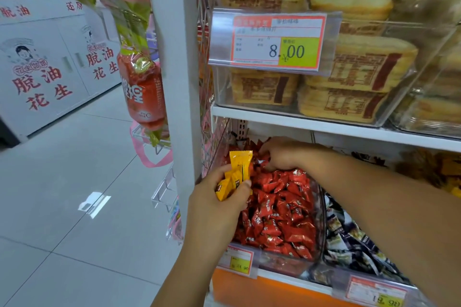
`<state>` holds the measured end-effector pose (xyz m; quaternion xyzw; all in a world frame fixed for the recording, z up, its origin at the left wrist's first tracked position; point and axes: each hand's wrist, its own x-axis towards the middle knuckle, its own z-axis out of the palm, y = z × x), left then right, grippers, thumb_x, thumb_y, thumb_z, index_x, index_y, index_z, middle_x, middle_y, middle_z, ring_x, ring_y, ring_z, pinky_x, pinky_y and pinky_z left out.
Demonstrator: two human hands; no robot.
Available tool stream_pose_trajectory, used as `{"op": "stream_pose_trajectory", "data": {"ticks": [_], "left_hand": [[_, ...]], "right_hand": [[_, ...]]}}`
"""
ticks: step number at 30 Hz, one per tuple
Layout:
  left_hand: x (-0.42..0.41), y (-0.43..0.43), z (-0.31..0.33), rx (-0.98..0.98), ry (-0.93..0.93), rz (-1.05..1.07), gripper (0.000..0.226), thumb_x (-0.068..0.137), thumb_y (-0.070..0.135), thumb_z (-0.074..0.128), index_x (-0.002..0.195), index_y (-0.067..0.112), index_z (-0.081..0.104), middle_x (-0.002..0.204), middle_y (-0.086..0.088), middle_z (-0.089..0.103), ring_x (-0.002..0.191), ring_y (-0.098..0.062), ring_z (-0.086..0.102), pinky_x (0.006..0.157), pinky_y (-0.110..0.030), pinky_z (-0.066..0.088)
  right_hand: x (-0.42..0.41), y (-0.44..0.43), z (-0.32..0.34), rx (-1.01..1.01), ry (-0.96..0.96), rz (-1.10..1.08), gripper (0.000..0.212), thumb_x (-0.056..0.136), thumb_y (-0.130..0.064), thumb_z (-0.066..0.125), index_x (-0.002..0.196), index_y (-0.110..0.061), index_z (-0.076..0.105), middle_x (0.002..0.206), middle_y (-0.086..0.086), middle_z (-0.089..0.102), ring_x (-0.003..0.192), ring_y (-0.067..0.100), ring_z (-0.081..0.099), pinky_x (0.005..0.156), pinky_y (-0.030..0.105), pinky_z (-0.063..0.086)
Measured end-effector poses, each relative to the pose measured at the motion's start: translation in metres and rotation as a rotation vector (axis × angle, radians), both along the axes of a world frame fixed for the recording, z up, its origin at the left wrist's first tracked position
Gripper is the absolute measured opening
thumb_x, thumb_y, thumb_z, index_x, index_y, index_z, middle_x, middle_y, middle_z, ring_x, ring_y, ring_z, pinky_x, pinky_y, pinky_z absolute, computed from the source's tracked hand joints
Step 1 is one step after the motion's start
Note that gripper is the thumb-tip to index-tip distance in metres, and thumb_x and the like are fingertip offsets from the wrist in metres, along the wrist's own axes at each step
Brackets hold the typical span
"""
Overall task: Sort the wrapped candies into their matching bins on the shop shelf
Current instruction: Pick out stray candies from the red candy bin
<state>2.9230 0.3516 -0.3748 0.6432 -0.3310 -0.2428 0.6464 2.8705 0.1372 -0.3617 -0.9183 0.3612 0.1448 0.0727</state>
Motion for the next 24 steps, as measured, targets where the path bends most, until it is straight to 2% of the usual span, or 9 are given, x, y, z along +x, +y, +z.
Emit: {"op": "stream_pose_trajectory", "data": {"ticks": [2,4,7,9,12,17,19,21,24], "left_hand": [[-0.001,0.004,0.001,0.01,-0.004,0.03,0.032,0.082,0.022,0.072,0.083,0.053,0.067,0.079,0.013,0.07,0.075,-0.015,0.069,0.076,-0.046,0.058],[0.0,0.009,0.003,0.023,-0.01,0.036,0.041,0.083,0.021,0.072,0.079,0.061,0.064,0.078,0.014,0.07,0.076,-0.016,0.069,0.077,-0.047,0.058],[0.001,0.015,0.0,0.032,-0.044,0.044,0.032,0.084,0.022,0.07,0.085,0.053,0.066,0.077,0.009,0.07,0.076,-0.021,0.067,0.076,-0.049,0.058],[0.002,0.02,-0.005,0.05,-0.073,0.064,0.025,0.084,0.024,0.07,0.09,0.048,0.066,0.077,0.009,0.07,0.075,-0.019,0.068,0.075,-0.047,0.058],[0.003,0.024,-0.009,0.076,-0.101,0.07,0.028,0.084,0.023,0.07,0.089,0.051,0.065,0.078,0.009,0.07,0.076,-0.017,0.069,0.077,-0.047,0.058],[0.003,0.022,-0.01,0.08,-0.103,0.068,0.016,0.082,0.032,0.07,0.088,0.046,0.065,0.075,0.006,0.069,0.074,-0.02,0.067,0.074,-0.049,0.058],[0.003,0.02,-0.011,0.073,-0.098,0.066,0.012,0.078,0.038,0.067,0.089,0.042,0.065,0.074,0.005,0.068,0.073,-0.02,0.066,0.073,-0.049,0.058],[0.004,0.019,-0.012,0.068,-0.091,0.063,0.013,0.082,0.033,0.07,0.088,0.043,0.065,0.075,0.007,0.068,0.074,-0.018,0.066,0.074,-0.048,0.058],[0.004,0.016,-0.011,0.06,-0.061,0.045,0.016,0.086,0.025,0.069,0.089,0.04,0.065,0.077,0.007,0.068,0.075,-0.016,0.067,0.073,-0.047,0.058]], "right_hand": [[0.002,-0.004,-0.004,-0.028,-0.028,-0.009,0.037,0.087,-0.027,0.068,0.121,-0.014,0.063,0.124,0.005,0.059,0.11,0.024,0.058,0.09,0.029,0.047],[-0.003,-0.007,-0.004,-0.002,-0.145,-0.061,0.011,0.086,-0.018,0.066,0.094,-0.012,0.07,0.105,0.005,0.067,0.092,0.022,0.064,0.075,0.028,0.05],[-0.014,-0.007,0.003,0.076,-0.288,-0.076,0.013,0.086,-0.014,0.058,0.074,-0.014,0.063,0.083,0.004,0.064,0.075,0.017,0.06,0.064,0.027,0.043],[-0.012,0.002,0.009,0.104,-0.389,-0.04,0.012,0.09,-0.02,0.056,0.079,-0.021,0.061,0.086,-0.001,0.063,0.079,0.015,0.059,0.068,0.028,0.043],[0.016,0.021,0.011,0.185,-0.51,0.097,0.014,0.092,-0.021,0.059,0.103,-0.02,0.069,0.105,-0.005,0.066,0.095,0.013,0.06,0.078,0.024,0.043],[0.055,0.021,-0.021,0.12,-0.074,0.213,0.039,0.09,-0.006,0.051,0.127,-0.016,0.057,0.124,0.002,0.057,0.102,0.024,0.057,0.08,0.027,0.047],[0.055,0.017,-0.025,0.08,-0.098,0.15,0.04,0.087,-0.006,0.054,0.125,-0.013,0.059,0.121,0.005,0.06,0.098,0.025,0.059,0.08,0.028,0.051],[0.047,0.015,-0.019,0.085,-0.218,0.092,0.034,0.083,-0.01,0.063,0.117,-0.018,0.066,0.109,-0.002,0.064,0.094,0.019,0.061,0.077,0.024,0.049],[0.025,0.014,-0.005,0.195,-0.455,-0.045,0.019,0.078,-0.014,0.073,0.091,-0.026,0.073,0.089,-0.011,0.063,0.086,0.01,0.06,0.072,0.021,0.043]]}}
